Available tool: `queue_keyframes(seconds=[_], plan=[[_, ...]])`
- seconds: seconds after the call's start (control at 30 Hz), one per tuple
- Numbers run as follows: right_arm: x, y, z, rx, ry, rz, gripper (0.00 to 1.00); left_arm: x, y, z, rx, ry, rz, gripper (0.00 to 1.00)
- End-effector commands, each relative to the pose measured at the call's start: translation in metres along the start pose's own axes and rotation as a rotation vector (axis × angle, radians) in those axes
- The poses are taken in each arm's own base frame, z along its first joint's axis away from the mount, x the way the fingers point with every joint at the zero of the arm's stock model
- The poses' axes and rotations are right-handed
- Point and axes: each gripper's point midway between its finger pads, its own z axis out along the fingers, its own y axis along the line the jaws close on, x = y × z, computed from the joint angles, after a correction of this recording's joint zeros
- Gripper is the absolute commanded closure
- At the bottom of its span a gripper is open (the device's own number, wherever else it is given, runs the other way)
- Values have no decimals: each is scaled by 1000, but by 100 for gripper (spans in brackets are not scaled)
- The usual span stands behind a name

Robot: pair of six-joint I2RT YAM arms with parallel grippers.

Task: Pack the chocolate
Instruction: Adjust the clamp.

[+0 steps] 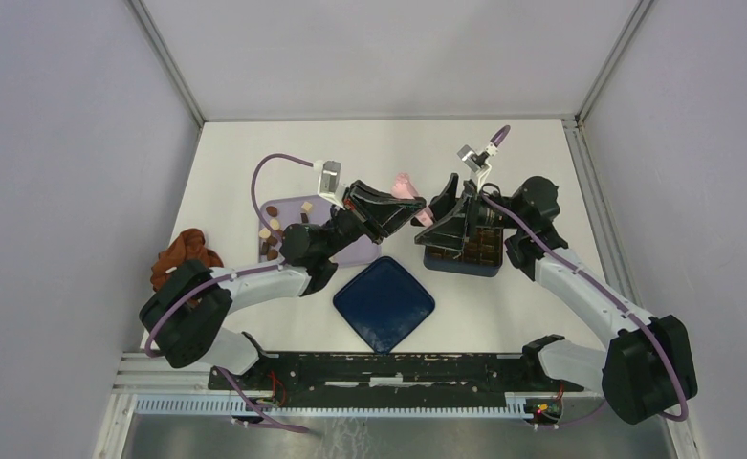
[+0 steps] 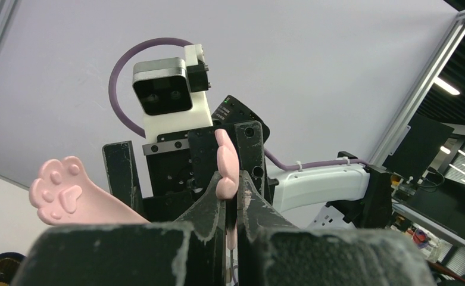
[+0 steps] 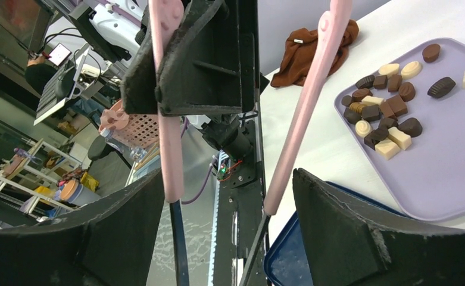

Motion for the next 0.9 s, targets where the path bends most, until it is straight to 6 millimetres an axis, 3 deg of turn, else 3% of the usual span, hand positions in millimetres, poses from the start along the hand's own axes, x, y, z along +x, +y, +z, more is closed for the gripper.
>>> queue_keyframes(seconds=[0.0,0.37,0.67,0.73,0.87], plan=[[-22,11,3,-22,-35,-94,17,-16,-14,2,44,-70,9,98],[-23,12,4,-30,-31,-97,30,-15,-11,1,33,-71,12,98],[-20,13,3,-34,-31,-95,46,-13,-9,1,27,-69,0,96],[-20,12,2,-32,-31,-95,47,-13,-8,0,23,-70,-3,87],[-21,13,1,-29,-35,-96,47,-13,-4,-2,-13,-68,-13,60]])
